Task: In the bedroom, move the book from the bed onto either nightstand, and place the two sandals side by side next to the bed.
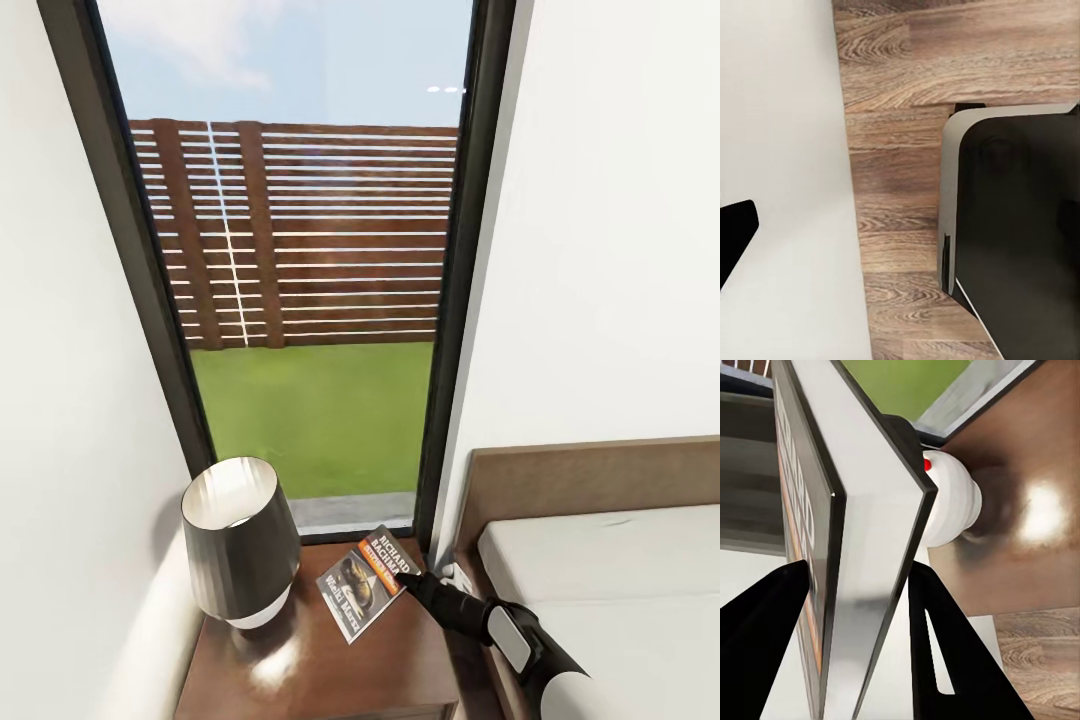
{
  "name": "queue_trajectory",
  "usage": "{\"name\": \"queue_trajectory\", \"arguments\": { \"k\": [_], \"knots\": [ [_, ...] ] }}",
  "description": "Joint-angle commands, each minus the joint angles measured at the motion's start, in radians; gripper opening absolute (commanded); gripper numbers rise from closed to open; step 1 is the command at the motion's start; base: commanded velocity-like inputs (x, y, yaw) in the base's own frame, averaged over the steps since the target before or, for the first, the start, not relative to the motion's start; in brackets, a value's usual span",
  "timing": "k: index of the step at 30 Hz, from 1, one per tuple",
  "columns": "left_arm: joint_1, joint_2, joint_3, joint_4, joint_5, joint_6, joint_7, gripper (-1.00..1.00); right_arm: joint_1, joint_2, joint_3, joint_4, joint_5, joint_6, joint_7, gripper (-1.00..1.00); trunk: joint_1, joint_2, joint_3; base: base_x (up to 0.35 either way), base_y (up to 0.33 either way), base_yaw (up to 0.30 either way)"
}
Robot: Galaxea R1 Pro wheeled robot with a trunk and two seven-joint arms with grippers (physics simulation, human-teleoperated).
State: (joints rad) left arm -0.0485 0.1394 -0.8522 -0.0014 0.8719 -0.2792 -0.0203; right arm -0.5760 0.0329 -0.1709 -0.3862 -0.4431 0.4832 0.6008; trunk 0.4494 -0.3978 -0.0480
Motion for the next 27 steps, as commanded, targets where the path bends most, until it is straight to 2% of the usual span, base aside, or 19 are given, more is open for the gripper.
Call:
{"name": "queue_trajectory", "arguments": {
  "k": [1,27],
  "knots": [
    [-0.001,0.0,-0.008,0.0,0.01,-0.002,-0.002,1.0,-0.001,0.001,-0.006,-0.001,-0.004,0.008,0.001,-1.0,0.001,-0.002,-0.002,0.0,0.0,0.0],
    [-0.001,0.0,-0.008,0.0,0.01,-0.004,-0.003,1.0,-0.001,0.0,-0.005,0.0,-0.003,0.009,-0.002,-1.0,0.001,-0.002,-0.002,0.0,0.0,0.0]
  ]
}}
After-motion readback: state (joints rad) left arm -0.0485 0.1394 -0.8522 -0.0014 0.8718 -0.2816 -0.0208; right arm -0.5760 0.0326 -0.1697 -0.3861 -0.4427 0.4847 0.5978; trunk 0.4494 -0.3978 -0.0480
